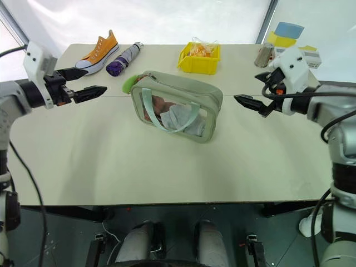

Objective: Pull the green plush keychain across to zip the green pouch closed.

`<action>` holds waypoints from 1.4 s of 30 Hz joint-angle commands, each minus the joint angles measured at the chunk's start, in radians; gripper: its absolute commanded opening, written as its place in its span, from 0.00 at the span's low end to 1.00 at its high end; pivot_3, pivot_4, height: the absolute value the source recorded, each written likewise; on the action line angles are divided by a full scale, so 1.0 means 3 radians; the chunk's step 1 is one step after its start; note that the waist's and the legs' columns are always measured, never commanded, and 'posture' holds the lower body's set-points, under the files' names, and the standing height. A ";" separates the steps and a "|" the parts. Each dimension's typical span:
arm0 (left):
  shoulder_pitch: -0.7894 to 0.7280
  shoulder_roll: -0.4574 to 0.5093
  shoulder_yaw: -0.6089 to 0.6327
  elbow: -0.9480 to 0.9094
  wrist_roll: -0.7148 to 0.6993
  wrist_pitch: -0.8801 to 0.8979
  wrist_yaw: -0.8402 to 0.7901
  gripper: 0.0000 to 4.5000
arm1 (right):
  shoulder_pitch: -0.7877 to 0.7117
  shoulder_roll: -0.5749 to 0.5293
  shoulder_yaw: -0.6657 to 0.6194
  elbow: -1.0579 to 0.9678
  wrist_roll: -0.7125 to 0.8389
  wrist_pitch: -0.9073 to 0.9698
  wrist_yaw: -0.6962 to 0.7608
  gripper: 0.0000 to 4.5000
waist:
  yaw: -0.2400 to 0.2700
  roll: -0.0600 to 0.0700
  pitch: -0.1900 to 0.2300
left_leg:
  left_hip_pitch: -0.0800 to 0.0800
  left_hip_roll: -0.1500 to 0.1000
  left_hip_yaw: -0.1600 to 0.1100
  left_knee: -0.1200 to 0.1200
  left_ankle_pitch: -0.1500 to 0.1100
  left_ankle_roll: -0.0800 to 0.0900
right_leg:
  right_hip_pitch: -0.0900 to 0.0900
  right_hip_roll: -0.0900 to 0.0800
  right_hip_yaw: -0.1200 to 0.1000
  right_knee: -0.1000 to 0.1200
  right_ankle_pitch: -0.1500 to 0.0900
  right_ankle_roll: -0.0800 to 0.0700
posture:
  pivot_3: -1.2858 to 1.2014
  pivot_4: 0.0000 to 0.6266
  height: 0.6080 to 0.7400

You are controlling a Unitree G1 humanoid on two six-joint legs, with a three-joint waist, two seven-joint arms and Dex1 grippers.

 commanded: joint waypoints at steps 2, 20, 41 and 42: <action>-0.0222 0.0081 -0.0099 0.0159 0.0042 -0.0155 -0.0285 1.00 | -0.0203 -0.0043 0.0115 -0.0041 0.0075 0.0034 0.0125 1.00 | 0.0000 -0.0001 0.0000 | 0.0000 0.0000 0.0000 0.0002 -0.0003 0.0004 | 0.0001 0.0000 0.0000 0.0000 0.0000 0.0000 | 0.52 0.24 1.00; -0.0150 -0.0335 -0.0125 -0.1031 -0.0269 0.0323 0.0150 1.00 | -0.0994 0.0881 0.1183 0.0293 -0.0494 -0.0206 -0.0231 1.00 | 0.0007 -0.0002 0.0000 | -0.0020 -0.0001 0.0003 0.0011 0.0000 0.0001 | -0.0022 -0.0002 0.0003 0.0015 0.0000 0.0001 | 0.52 0.24 1.00; 0.0194 0.0117 0.0185 -0.1120 -0.0334 0.0397 0.0374 1.00 | -0.1143 0.0998 0.1361 0.0769 -0.1120 -0.1633 0.0441 0.01 | -0.0010 -0.0001 0.0001 | -0.0018 -0.0001 0.0005 0.0009 0.0001 -0.0001 | -0.0025 -0.0001 0.0003 0.0017 0.0000 0.0001 | 0.52 0.24 1.00; 0.0198 0.0147 0.0188 -0.1095 -0.0329 0.0374 0.0367 1.00 | -0.1097 0.0968 0.1367 0.0745 -0.1126 -0.1693 0.0501 0.01 | -0.0007 -0.0001 0.0002 | -0.0018 -0.0001 0.0005 0.0009 0.0001 -0.0001 | -0.0025 -0.0001 0.0003 0.0017 0.0000 0.0001 | 0.52 0.24 1.00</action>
